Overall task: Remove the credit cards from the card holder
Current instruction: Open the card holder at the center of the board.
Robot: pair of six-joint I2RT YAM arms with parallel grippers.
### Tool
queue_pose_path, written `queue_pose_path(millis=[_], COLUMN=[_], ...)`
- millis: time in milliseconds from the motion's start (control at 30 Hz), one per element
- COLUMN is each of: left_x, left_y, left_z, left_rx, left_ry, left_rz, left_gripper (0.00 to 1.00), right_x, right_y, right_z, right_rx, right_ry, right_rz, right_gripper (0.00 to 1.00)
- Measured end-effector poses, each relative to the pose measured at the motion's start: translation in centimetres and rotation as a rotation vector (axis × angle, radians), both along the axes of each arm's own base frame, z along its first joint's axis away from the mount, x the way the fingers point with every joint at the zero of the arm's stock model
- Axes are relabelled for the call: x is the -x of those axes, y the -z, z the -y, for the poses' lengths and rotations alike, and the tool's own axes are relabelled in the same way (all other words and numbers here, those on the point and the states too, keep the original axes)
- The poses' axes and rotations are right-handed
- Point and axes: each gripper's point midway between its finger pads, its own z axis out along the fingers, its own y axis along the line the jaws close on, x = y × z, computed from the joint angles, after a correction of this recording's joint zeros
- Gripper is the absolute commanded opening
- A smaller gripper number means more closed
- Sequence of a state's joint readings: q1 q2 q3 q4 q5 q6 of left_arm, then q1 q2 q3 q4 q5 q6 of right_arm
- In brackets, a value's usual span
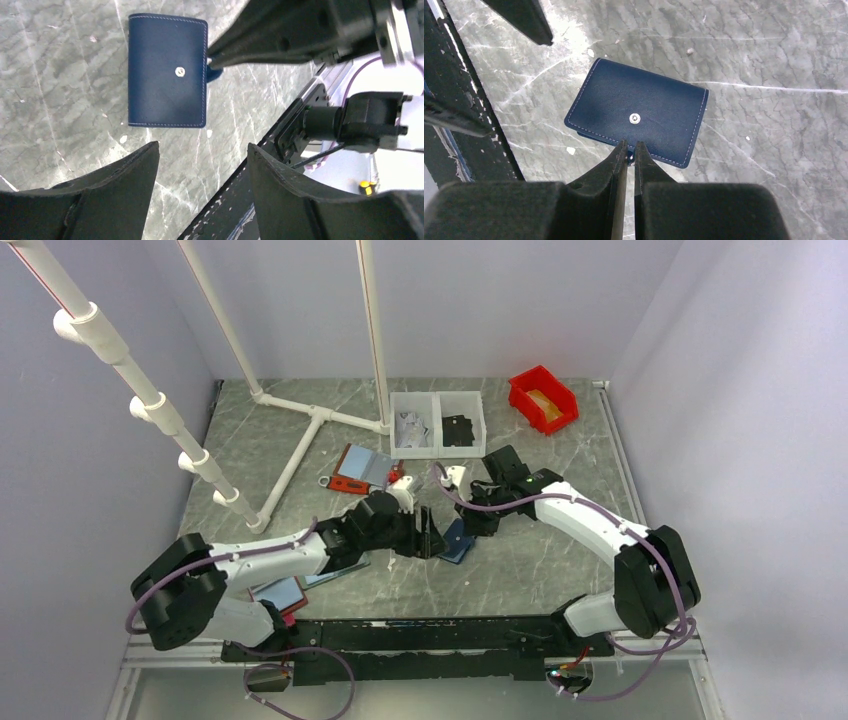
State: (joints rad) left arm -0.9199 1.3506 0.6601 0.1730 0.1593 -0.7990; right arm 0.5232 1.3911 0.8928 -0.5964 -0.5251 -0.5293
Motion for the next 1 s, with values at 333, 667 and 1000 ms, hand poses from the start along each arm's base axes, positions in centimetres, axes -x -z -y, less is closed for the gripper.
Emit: queue_pose_path(millis=[333, 667, 1000], left_x=[2.3, 1.5, -0.7], left_y=[1.8, 2.0, 4.1], left_z=[-0.6, 1.7, 3.6], left_rx=[-0.13, -0.224, -0.323], left_ry=[0.098, 0.184, 0.172], left_rz=[0.237, 0.457, 0.478], left_gripper=[0.77, 0.76, 0.62], right_x=[0.1, 0.2, 0.0], right_y=[-0.4, -0.9, -1.0], right_z=[-0.1, -0.2, -0.1], right_rx=[-0.043, -0.087, -0.095], right_ry=[0.017, 0.034, 0.043], right_rz=[-0.033, -0.068, -0.073], right_gripper=[0.02, 0.02, 0.02])
